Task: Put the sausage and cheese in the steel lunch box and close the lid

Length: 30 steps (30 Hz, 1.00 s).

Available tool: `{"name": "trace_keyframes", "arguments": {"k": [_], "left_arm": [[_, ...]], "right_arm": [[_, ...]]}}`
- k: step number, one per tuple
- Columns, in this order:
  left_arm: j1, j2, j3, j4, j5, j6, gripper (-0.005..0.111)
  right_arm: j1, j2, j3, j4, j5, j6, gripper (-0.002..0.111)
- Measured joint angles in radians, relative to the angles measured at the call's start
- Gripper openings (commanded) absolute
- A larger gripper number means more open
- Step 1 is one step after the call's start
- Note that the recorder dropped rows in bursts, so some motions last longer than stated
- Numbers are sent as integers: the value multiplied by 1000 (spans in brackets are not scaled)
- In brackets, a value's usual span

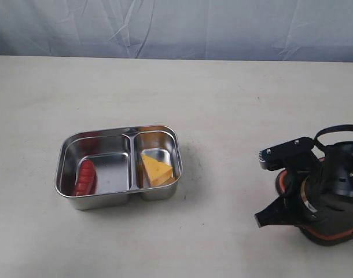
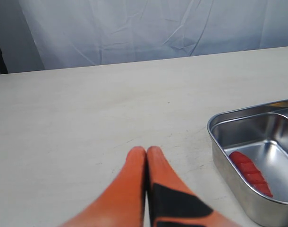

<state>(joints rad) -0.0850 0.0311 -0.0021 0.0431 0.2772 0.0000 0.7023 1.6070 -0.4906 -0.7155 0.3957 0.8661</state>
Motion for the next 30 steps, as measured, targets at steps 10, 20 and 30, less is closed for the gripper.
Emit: {"name": "trace_keyframes", "arguments": {"k": [10, 20, 30], "left_arm": [[0, 0, 0, 0, 0, 0, 0], [0, 0, 0, 0, 0, 0, 0], [0, 0, 0, 0, 0, 0, 0]], "right_arm": [[32, -337, 4, 135, -32, -50, -1], [51, -548, 4, 200, 18, -69, -1], [51, -753, 6, 615, 32, -438, -1]]}}
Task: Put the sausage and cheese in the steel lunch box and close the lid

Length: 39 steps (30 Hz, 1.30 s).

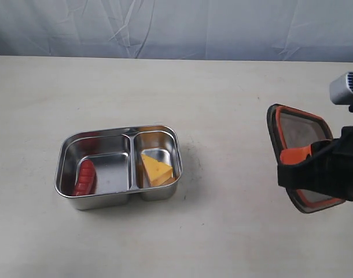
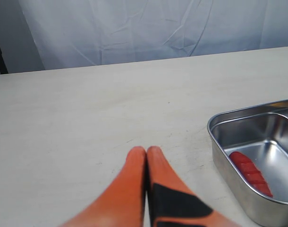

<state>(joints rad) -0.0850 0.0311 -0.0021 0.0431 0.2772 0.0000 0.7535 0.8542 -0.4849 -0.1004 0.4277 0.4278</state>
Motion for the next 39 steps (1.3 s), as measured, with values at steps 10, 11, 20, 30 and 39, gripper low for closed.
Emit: {"name": "trace_keyframes", "arguments": {"k": [10, 11, 20, 30, 39], "left_arm": [[0, 0, 0, 104, -277, -99, 0], [0, 0, 0, 43, -341, -135, 0], [0, 0, 0, -56, -633, -241, 0], [0, -1, 0, 643, -898, -1209, 0], [-1, -4, 0, 1040, -1260, -1452, 0]], "right_arm": [[0, -151, 0, 381, 77, -314, -1], [0, -165, 0, 400, 77, -316, -1], [0, -223, 0, 698, 45, -495, -1], [0, -225, 0, 1277, 33, -956, -1], [0, -225, 0, 1791, 101, -1396, -1]]}}
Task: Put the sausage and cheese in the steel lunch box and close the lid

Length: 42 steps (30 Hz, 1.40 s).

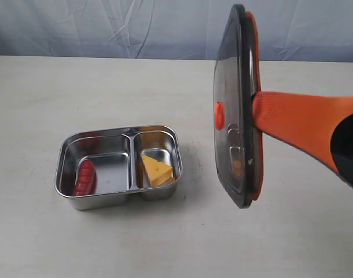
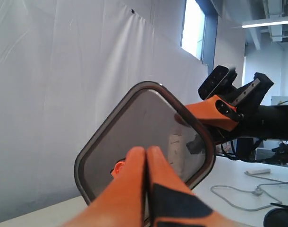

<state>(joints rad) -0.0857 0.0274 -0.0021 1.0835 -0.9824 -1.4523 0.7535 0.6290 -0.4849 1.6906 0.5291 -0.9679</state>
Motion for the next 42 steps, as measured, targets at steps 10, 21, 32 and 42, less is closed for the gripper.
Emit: {"name": "trace_keyframes", "arguments": {"k": [10, 21, 32, 42], "left_arm": [[0, 12, 0, 52, 19, 76, 30], [0, 97, -174, 115, 184, 170, 54], [0, 416, -323, 341, 202, 335, 54], [-36, 657, -323, 273, 287, 653, 53]], "right_arm": [[0, 2, -4, 43, 18, -54, -1], [0, 68, -6, 43, 18, -56, -1], [0, 202, -180, 45, -13, -54, -1], [0, 433, -308, 47, -9, -38, -1]]}}
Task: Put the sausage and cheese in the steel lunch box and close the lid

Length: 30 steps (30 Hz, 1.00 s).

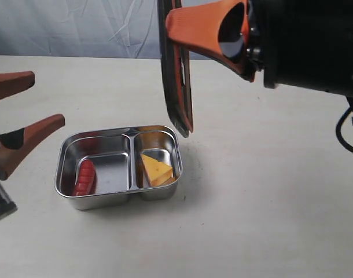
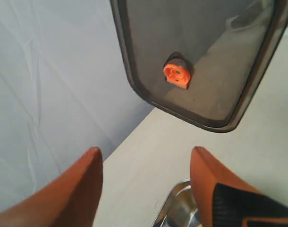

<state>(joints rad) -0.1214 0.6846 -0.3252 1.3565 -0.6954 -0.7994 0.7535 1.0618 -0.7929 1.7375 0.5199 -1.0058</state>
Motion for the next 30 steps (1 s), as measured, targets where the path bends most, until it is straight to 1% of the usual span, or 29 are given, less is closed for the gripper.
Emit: {"name": "trace_keyframes", "arguments": {"k": [3, 7, 10, 13, 15, 19, 23, 26, 30], "left_arm": [[-17, 65, -6, -71, 123, 10, 52], [-45, 126, -44, -120, 274, -47, 51], [-91, 165, -89, -69, 379, -122, 51], [-158, 211, -130, -14, 470, -154, 51], [-209, 233, -140, 12, 471, -159, 51], [-332, 250, -144, 62, 412, -151, 51], [-452, 250, -144, 75, 463, -139, 51], [-511, 251, -144, 79, 495, -135, 51], [-564, 251, -144, 60, 462, -133, 51]], "right_arm": [[0, 60, -35, 0, 28, 9, -1], [0, 106, -52, 0, 78, 13, -1], [0, 115, -54, 0, 87, 15, -1], [0, 119, -54, 0, 87, 21, -1], [0, 119, -54, 2, 87, 32, -1], [0, 119, -54, 2, 69, 61, -1], [0, 119, -54, 2, 50, 110, -1], [0, 121, -61, 2, 43, 130, -1], [0, 121, -87, 2, 36, 138, -1]]}}
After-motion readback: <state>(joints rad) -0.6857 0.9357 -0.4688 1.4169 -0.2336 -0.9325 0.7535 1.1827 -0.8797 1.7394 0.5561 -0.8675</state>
